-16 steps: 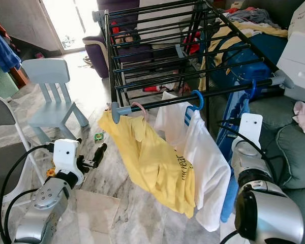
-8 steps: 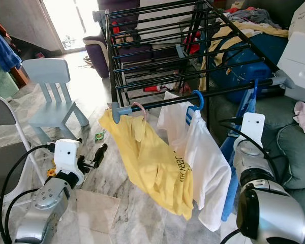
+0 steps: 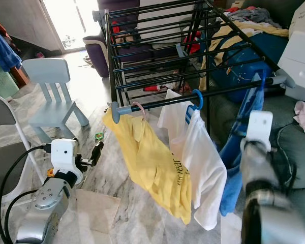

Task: Hang hanger

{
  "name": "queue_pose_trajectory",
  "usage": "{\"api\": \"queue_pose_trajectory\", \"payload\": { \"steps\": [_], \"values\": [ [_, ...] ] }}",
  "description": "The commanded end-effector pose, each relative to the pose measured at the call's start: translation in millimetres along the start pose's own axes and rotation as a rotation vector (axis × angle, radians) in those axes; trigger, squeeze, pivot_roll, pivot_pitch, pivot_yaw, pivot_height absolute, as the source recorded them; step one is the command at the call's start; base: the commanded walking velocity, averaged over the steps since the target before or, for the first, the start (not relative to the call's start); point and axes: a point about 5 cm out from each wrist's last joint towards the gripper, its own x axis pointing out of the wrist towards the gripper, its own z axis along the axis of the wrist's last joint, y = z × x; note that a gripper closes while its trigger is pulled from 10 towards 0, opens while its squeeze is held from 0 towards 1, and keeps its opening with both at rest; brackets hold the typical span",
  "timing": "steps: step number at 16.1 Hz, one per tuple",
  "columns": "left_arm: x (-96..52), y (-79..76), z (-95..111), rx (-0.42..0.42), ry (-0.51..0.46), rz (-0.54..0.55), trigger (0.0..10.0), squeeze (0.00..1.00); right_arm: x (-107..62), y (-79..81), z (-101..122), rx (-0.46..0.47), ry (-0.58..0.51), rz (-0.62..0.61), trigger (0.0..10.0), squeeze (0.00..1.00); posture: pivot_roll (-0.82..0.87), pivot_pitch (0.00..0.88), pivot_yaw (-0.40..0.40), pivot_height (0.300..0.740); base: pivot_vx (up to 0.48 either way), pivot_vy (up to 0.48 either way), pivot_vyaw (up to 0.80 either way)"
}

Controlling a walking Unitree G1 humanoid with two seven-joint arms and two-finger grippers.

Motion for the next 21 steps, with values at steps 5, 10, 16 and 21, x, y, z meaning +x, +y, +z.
{"api": "queue_pose_trajectory", "payload": {
  "steps": [5, 10, 16, 21],
  "values": [
    [7.0, -0.2, 5.6, -0.005, -0.022, 0.009, 10.0, 0.0, -28.0, 10.2, -32.2, 0.007, -0.027, 0.044, 10.0, 0.0, -0.1, 0.0, 0.085, 0.74, 0.0, 0.0, 0.0],
    [7.6, 1.3, 4.3, 0.003, -0.02, 0.012, 10.0, 0.0, -39.4, 22.1, -19.7, 0.014, -0.107, 0.087, 10.0, 0.0, -0.1, 0.0, 0.083, 0.74, 0.0, 0.0, 0.0],
    [9.1, 2.3, 4.0, 0.003, -0.019, 0.023, 10.0, 0.0, -41.3, 24.3, -11.4, 0.028, -0.11, 0.091, 10.0, 0.0, -0.1, 0.0, 0.078, 0.74, -0.086, 0.0, 0.0],
    [10.6, 1.2, 4.4, 0.001, -0.022, 0.026, 10.0, 0.0, -41.2, 25.6, -11.0, 0.028, -0.096, 0.097, 10.0, 0.0, -0.1, 0.0, 0.072, 0.74, -0.275, 0.0, 0.0]
  ]
}}
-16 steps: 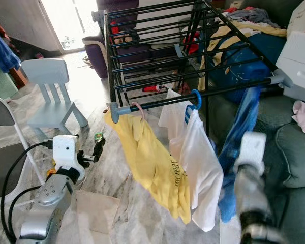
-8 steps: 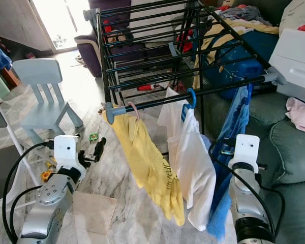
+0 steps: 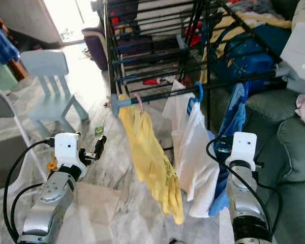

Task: Hang hanger

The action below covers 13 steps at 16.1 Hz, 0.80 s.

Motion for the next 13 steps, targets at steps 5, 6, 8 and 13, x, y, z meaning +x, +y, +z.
{"api": "queue_pose_trajectory", "payload": {
  "steps": [5, 6, 8, 13],
  "values": [
    [-3.7, 9.6, 0.8, 0.013, -0.003, 0.051, 10.0, 0.0, 2.0, 4.7, 11.7, 0.006, -0.039, 0.025, 10.0, 0.0, -0.08, 0.0, 0.056, 0.74, -0.286, 0.0, 0.0],
    [-6.2, 13.5, 1.0, 0.014, -0.004, 0.068, 10.0, 0.0, 2.9, 7.0, 12.9, 0.006, -0.039, 0.037, 10.0, 0.0, -0.08, 0.0, 0.05, 0.74, -0.289, 0.0, 0.0],
    [-11.4, 20.8, -0.7, 0.014, -0.001, 0.107, 10.0, 0.0, 4.7, 12.8, 14.6, 0.003, -0.038, 0.06, 10.0, 0.0, -0.06, 0.0, 0.031, 0.74, -0.281, 0.0, 0.0],
    [-29.4, 35.0, -3.3, 0.03, -0.001, 0.209, 10.0, 0.0, 4.3, 31.9, 13.4, 0.009, -0.029, 0.128, 10.0, 0.0, 0.0, 0.0, 0.001, 0.74, -0.283, 0.0, 0.0]
  ]
}}
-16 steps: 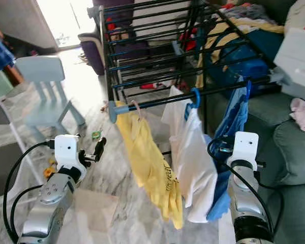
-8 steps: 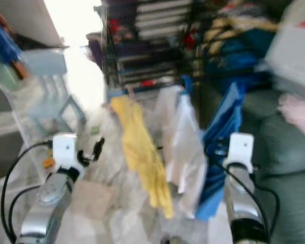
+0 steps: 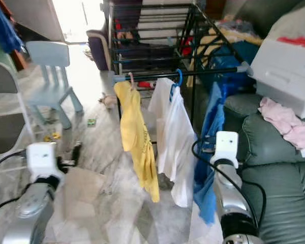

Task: Hang hanger

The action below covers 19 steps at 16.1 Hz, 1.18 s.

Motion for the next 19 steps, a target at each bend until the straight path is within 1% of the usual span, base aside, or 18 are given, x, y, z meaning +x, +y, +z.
{"api": "queue_pose_trajectory", "payload": {
  "steps": [1, 4, 7, 14, 18, 19],
  "values": [
    [-4.9, 1.7, -2.2, 0.008, 0.009, 0.017, 10.0, 0.0, 4.0, 0.7, 8.6, 0.007, -0.034, 0.007, 10.0, 0.0, 0.0, 0.0, -0.001, 0.74, -0.281, 0.0, 0.0],
    [-10.4, 7.2, -6.4, 0.018, 0.026, 0.038, 10.0, 0.0, 3.9, 8.5, 9.4, 0.025, -0.041, 0.035, 10.0, 0.0, 0.01, 0.0, 0.001, 0.74, -0.281, 0.0, 0.0],
    [-10.0, 2.7, -8.2, 0.022, 0.034, 0.025, 10.0, 0.0, 1.2, 13.8, 6.4, 0.033, -0.041, 0.056, 10.0, 0.0, 0.01, 0.0, 0.007, 0.74, -0.284, 0.0, 0.0],
    [-12.1, -3.8, -9.1, 0.012, 0.045, 0.006, 10.0, 0.0, -6.1, 18.5, 2.6, 0.043, -0.046, 0.086, 10.0, 0.0, -0.01, 0.0, 0.017, 0.74, -0.284, 0.0, 0.0],
    [-9.3, -3.9, -6.4, 0.006, 0.038, 0.009, 10.0, 0.0, -9.2, 24.6, 4.3, 0.039, -0.058, 0.118, 10.0, 0.0, -0.01, 0.0, 0.02, 0.74, -0.282, 0.0, 0.0],
    [-8.0, -6.1, -4.3, 0.002, 0.027, 0.004, 10.0, 0.0, -9.4, 25.9, 5.4, 0.033, -0.062, 0.13, 10.0, 0.0, -0.02, 0.0, 0.02, 0.74, 0.0, 0.0, 0.0]
  ]
}}
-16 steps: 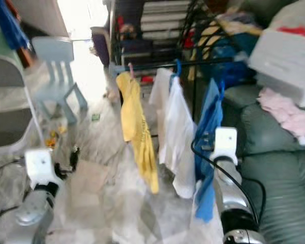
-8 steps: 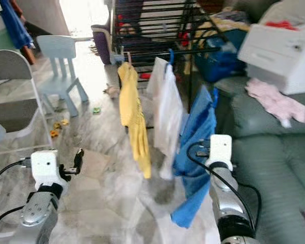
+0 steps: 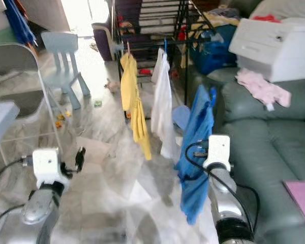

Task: Hang hanger

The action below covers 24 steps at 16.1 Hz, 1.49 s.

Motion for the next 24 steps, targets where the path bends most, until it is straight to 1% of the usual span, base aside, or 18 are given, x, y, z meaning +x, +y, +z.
{"api": "queue_pose_trajectory", "payload": {
  "steps": [1, 4, 6, 11, 19, 22, 24],
  "values": [
    [0.0, 3.4, 2.0, 0.0, -0.006, 0.008, 10.0, 0.0, 3.2, 6.9, 18.0, -0.001, -0.072, 0.032, 10.0, 0.0, -0.02, 0.0, 0.02, 0.74, 0.0, 0.0, 0.0],
    [0.5, -1.7, 4.4, -0.007, -0.017, -0.009, 10.0, 0.0, 1.3, 8.8, 19.7, -0.016, -0.083, 0.062, 10.0, 0.0, -0.03, 0.0, 0.018, 0.74, 0.0, 0.0, 0.0],
    [0.1, -3.5, 4.2, -0.009, -0.015, -0.018, 10.0, 0.0, -0.5, 13.6, 21.2, -0.041, -0.097, 0.098, 10.0, 0.0, -0.03, 0.0, 0.017, 0.74, 0.0, 0.0, 0.8],
    [-0.7, -6.0, 4.8, -0.021, -0.02, -0.028, 10.0, 0.0, -2.8, 19.3, 23.7, -0.043, -0.107, 0.144, 10.0, 0.0, -0.03, 0.0, 0.012, 0.74, 0.0, 0.0, 0.8],
    [1.4, -6.1, 4.0, -0.025, -0.022, -0.024, 10.0, 0.0, -2.6, 26.1, 29.2, -0.042, -0.122, 0.208, 10.0, 0.0, -0.04, 0.0, 0.003, 0.74, 0.0, -0.3, 0.8],
    [2.2, -6.1, 3.7, -0.025, -0.021, -0.021, 10.0, 0.0, -3.1, 27.0, 30.0, -0.039, -0.125, 0.223, 10.0, 0.0, -0.04, 0.0, 0.004, 0.74, 0.0, -0.312, 0.54],
    [2.6, -6.6, 2.8, -0.019, -0.015, -0.016, 10.0, 0.0, -5.8, 30.2, 29.1, -0.026, -0.124, 0.256, 10.0, 0.0, -0.04, 0.0, 0.006, 0.74, 0.0, -0.15, 0.0]
  ]
}}
